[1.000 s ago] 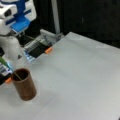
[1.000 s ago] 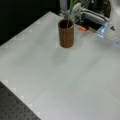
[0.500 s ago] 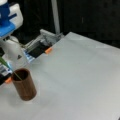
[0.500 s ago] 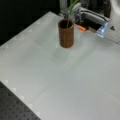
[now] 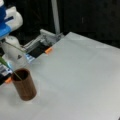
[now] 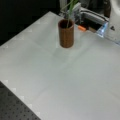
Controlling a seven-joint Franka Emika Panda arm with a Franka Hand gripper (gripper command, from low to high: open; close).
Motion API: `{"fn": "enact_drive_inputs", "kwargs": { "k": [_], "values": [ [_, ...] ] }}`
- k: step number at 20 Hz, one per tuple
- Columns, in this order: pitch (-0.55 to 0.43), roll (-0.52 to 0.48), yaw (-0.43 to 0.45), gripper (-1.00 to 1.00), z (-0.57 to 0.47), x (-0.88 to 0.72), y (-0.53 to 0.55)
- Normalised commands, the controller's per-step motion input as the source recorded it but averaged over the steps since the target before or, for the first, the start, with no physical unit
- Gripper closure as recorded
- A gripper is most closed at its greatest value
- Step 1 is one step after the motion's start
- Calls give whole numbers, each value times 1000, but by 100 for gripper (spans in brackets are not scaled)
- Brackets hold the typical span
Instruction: Flower insertion into a vase
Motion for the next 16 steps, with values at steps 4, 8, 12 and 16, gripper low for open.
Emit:
{"fn": "enact_drive_inputs", "kwargs": {
  "k": [4,8,12,16],
  "values": [
    [-15,-25,117,100,-54,-50,-265],
    [-10,-24,116,100,-40,-25,-254],
    [-5,-37,97,100,-36,-3,-241],
    [135,-37,59,100,-18,28,-235]
  ]
}}
